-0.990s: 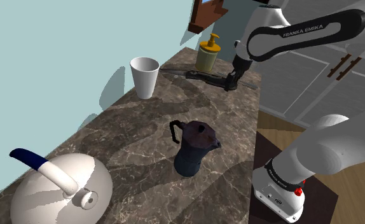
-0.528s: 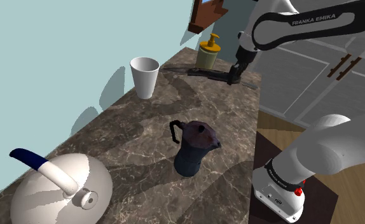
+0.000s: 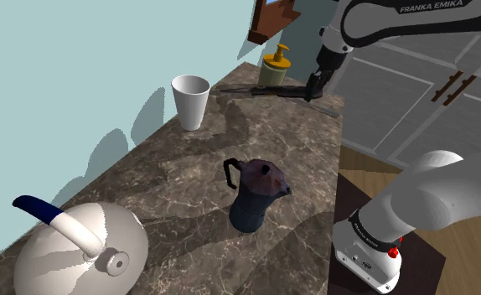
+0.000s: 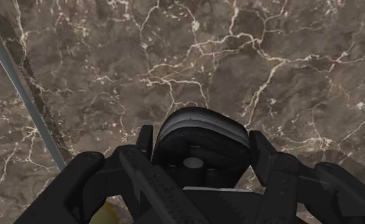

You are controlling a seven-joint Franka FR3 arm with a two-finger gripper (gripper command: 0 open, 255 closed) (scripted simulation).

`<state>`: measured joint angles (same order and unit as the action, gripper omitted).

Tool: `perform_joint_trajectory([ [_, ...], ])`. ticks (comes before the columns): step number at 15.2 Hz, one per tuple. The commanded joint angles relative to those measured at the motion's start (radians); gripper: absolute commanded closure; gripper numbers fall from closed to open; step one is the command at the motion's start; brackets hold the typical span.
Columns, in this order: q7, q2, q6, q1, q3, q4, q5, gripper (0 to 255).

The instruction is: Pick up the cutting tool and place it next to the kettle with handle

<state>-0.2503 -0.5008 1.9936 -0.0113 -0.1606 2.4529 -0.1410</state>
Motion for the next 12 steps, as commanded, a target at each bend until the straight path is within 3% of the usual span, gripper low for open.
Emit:
perform_joint_trajectory([
  [1,-0.002,-0.006,-0.027,0.000,0.002,-0.022,0.002,255],
  [12,-0.010,-0.020,-0.178,0.004,0.012,-0.159,0.011,255],
])
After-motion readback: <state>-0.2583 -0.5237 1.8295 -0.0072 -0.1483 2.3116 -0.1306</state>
